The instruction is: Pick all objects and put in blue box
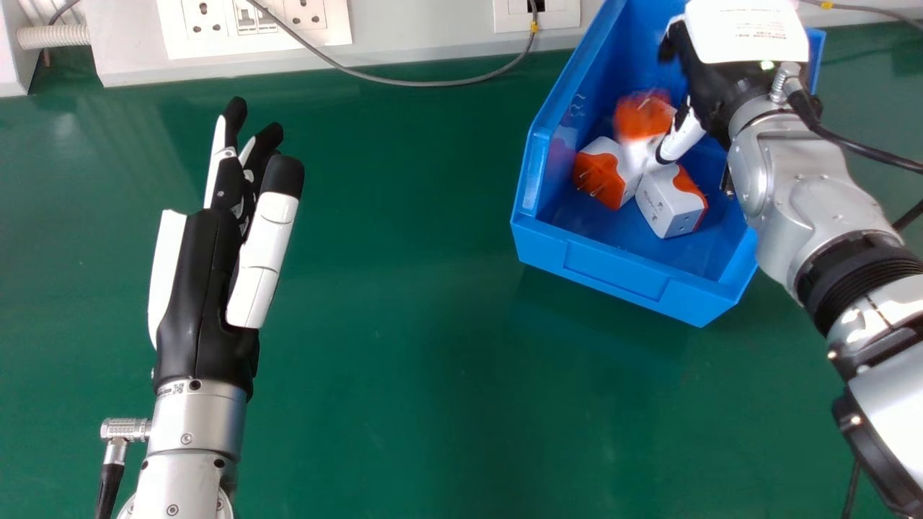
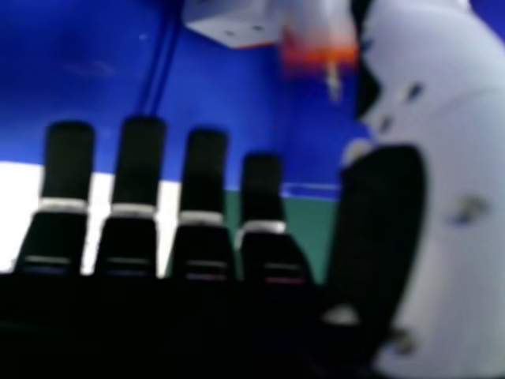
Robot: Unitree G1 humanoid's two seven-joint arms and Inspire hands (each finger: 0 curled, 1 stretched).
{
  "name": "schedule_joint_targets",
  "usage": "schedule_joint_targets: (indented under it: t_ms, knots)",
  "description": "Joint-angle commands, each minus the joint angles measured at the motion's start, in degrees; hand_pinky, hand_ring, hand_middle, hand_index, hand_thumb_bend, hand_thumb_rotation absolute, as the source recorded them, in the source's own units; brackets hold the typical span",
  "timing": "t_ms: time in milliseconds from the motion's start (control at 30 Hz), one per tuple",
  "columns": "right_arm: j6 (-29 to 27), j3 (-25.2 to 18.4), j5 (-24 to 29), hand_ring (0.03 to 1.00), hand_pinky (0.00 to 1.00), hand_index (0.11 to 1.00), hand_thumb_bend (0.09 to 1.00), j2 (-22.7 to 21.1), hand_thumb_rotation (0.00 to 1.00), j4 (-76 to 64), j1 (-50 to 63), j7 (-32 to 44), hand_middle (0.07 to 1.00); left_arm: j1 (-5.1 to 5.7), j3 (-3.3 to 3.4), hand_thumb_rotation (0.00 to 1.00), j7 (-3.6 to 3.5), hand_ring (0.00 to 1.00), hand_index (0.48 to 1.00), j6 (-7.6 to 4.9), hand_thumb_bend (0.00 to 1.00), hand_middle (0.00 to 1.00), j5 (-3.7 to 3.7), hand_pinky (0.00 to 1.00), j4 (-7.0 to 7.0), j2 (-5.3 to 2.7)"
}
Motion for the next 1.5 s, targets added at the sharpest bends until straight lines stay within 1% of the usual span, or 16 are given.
schedule_joint_targets:
  t_ms: [0, 67, 100, 200, 467, 567, 700, 767, 900, 1033, 1100, 1200, 1267, 1333, 1467]
  knots:
    - [0.5, 0.6, -0.3, 0.921, 0.79, 0.928, 0.668, -0.9, 0.10, -0.9, -0.1, -0.2, 0.934, -0.04, -0.07, 0.96, 0.25, 0.94, 0.987, -0.68, 0.82, 0.94, 0.44, 0.86, -1.08, 0.08]
    - [0.7, 1.1, -0.5, 0.960, 0.84, 0.963, 0.675, -0.9, 0.13, -0.8, -0.1, -0.3, 0.966, -0.23, -0.11, 0.96, 0.28, 0.94, 0.986, -0.71, 0.83, 0.94, 0.46, 0.85, -0.89, 0.08]
    - [0.8, 1.3, -0.6, 0.960, 0.84, 0.963, 0.675, -1.0, 0.13, -1.0, 0.0, -0.3, 0.966, -0.34, -0.08, 0.96, 0.26, 0.94, 0.986, -0.84, 0.83, 0.94, 0.44, 0.85, -0.63, 0.12]
    - [0.6, 1.5, -0.5, 0.980, 0.87, 0.981, 0.672, -1.2, 0.15, -1.3, 0.1, -0.7, 0.983, -0.92, 0.04, 0.96, 0.28, 0.94, 0.985, -1.48, 0.83, 0.94, 0.41, 0.85, 0.80, 0.26]
    - [0.4, 1.4, 0.0, 0.997, 0.88, 0.997, 0.661, -1.4, 0.15, -2.2, 0.7, -1.1, 0.998, -1.32, -0.07, 0.96, 0.38, 0.94, 0.984, -1.97, 0.82, 0.94, 0.75, 0.85, 1.50, 0.23]
    - [0.2, 0.8, 0.5, 0.999, 0.88, 0.999, 0.661, -2.0, 0.16, -4.0, 1.2, -0.7, 0.999, -1.38, -0.10, 0.96, 0.41, 0.94, 0.984, -2.15, 0.82, 0.94, 0.88, 0.85, 1.65, 0.21]
    - [-0.3, -0.4, 1.4, 1.000, 0.87, 1.000, 0.664, -3.4, 0.16, -8.3, 2.7, 0.1, 1.000, -1.59, -0.25, 0.96, 0.56, 0.94, 0.984, -2.08, 0.82, 0.94, 1.21, 0.85, 1.72, 0.22]
    - [-0.4, -1.6, 2.3, 1.000, 0.87, 1.000, 0.664, -4.6, 0.15, -12.7, 4.1, 1.3, 1.000, -1.67, -0.30, 0.96, 0.60, 0.94, 0.984, -2.17, 0.82, 0.94, 1.38, 0.85, 1.84, 0.26]
    - [0.0, -3.5, 3.4, 1.000, 0.88, 1.000, 0.665, -6.0, 0.12, -20.0, 6.9, 3.1, 1.000, -1.89, -0.17, 0.96, 0.55, 0.94, 0.984, -2.43, 0.81, 0.94, 1.50, 0.85, 2.38, 0.35]
    - [1.2, -6.8, 4.5, 1.000, 0.89, 1.000, 0.664, -8.4, 0.09, -33.1, 12.7, 5.5, 1.000, -2.00, -0.26, 0.96, 0.67, 0.94, 0.984, -2.86, 0.81, 0.94, 1.77, 0.85, 2.95, 0.31]
    - [2.2, -8.6, 4.5, 1.000, 0.90, 1.000, 0.667, -8.9, 0.08, -40.7, 16.8, 6.0, 1.000, -2.05, -0.13, 0.96, 0.52, 0.94, 0.984, -2.78, 0.81, 0.94, 1.77, 0.85, 2.88, 0.43]
    - [3.9, -11.4, 4.1, 1.000, 0.91, 1.000, 0.670, -9.4, 0.08, -53.5, 24.4, 6.6, 1.000, -2.18, 0.04, 0.96, 0.31, 0.94, 0.984, -2.78, 0.81, 0.94, 1.66, 0.85, 3.10, 0.61]
    - [4.8, -12.6, 3.7, 1.000, 0.91, 1.000, 0.672, -9.4, 0.10, -59.1, 27.9, 7.4, 1.000, -2.22, 0.09, 0.96, 0.23, 0.94, 0.984, -2.79, 0.81, 0.94, 1.58, 0.85, 3.21, 0.67]
    - [5.6, -14.2, 3.5, 1.000, 0.91, 1.000, 0.674, -9.1, 0.11, -66.5, 33.2, 8.2, 1.000, -2.24, 0.30, 0.96, 0.02, 0.94, 0.984, -2.82, 0.81, 0.94, 1.33, 0.85, 3.29, 0.86]
    - [6.3, -16.0, 3.1, 1.000, 0.91, 1.000, 0.670, -8.3, 0.12, -76.6, 41.4, 9.5, 1.000, -2.38, 0.58, 0.96, -0.27, 0.94, 0.984, -3.01, 0.81, 0.95, 1.05, 0.85, 3.68, 1.14]
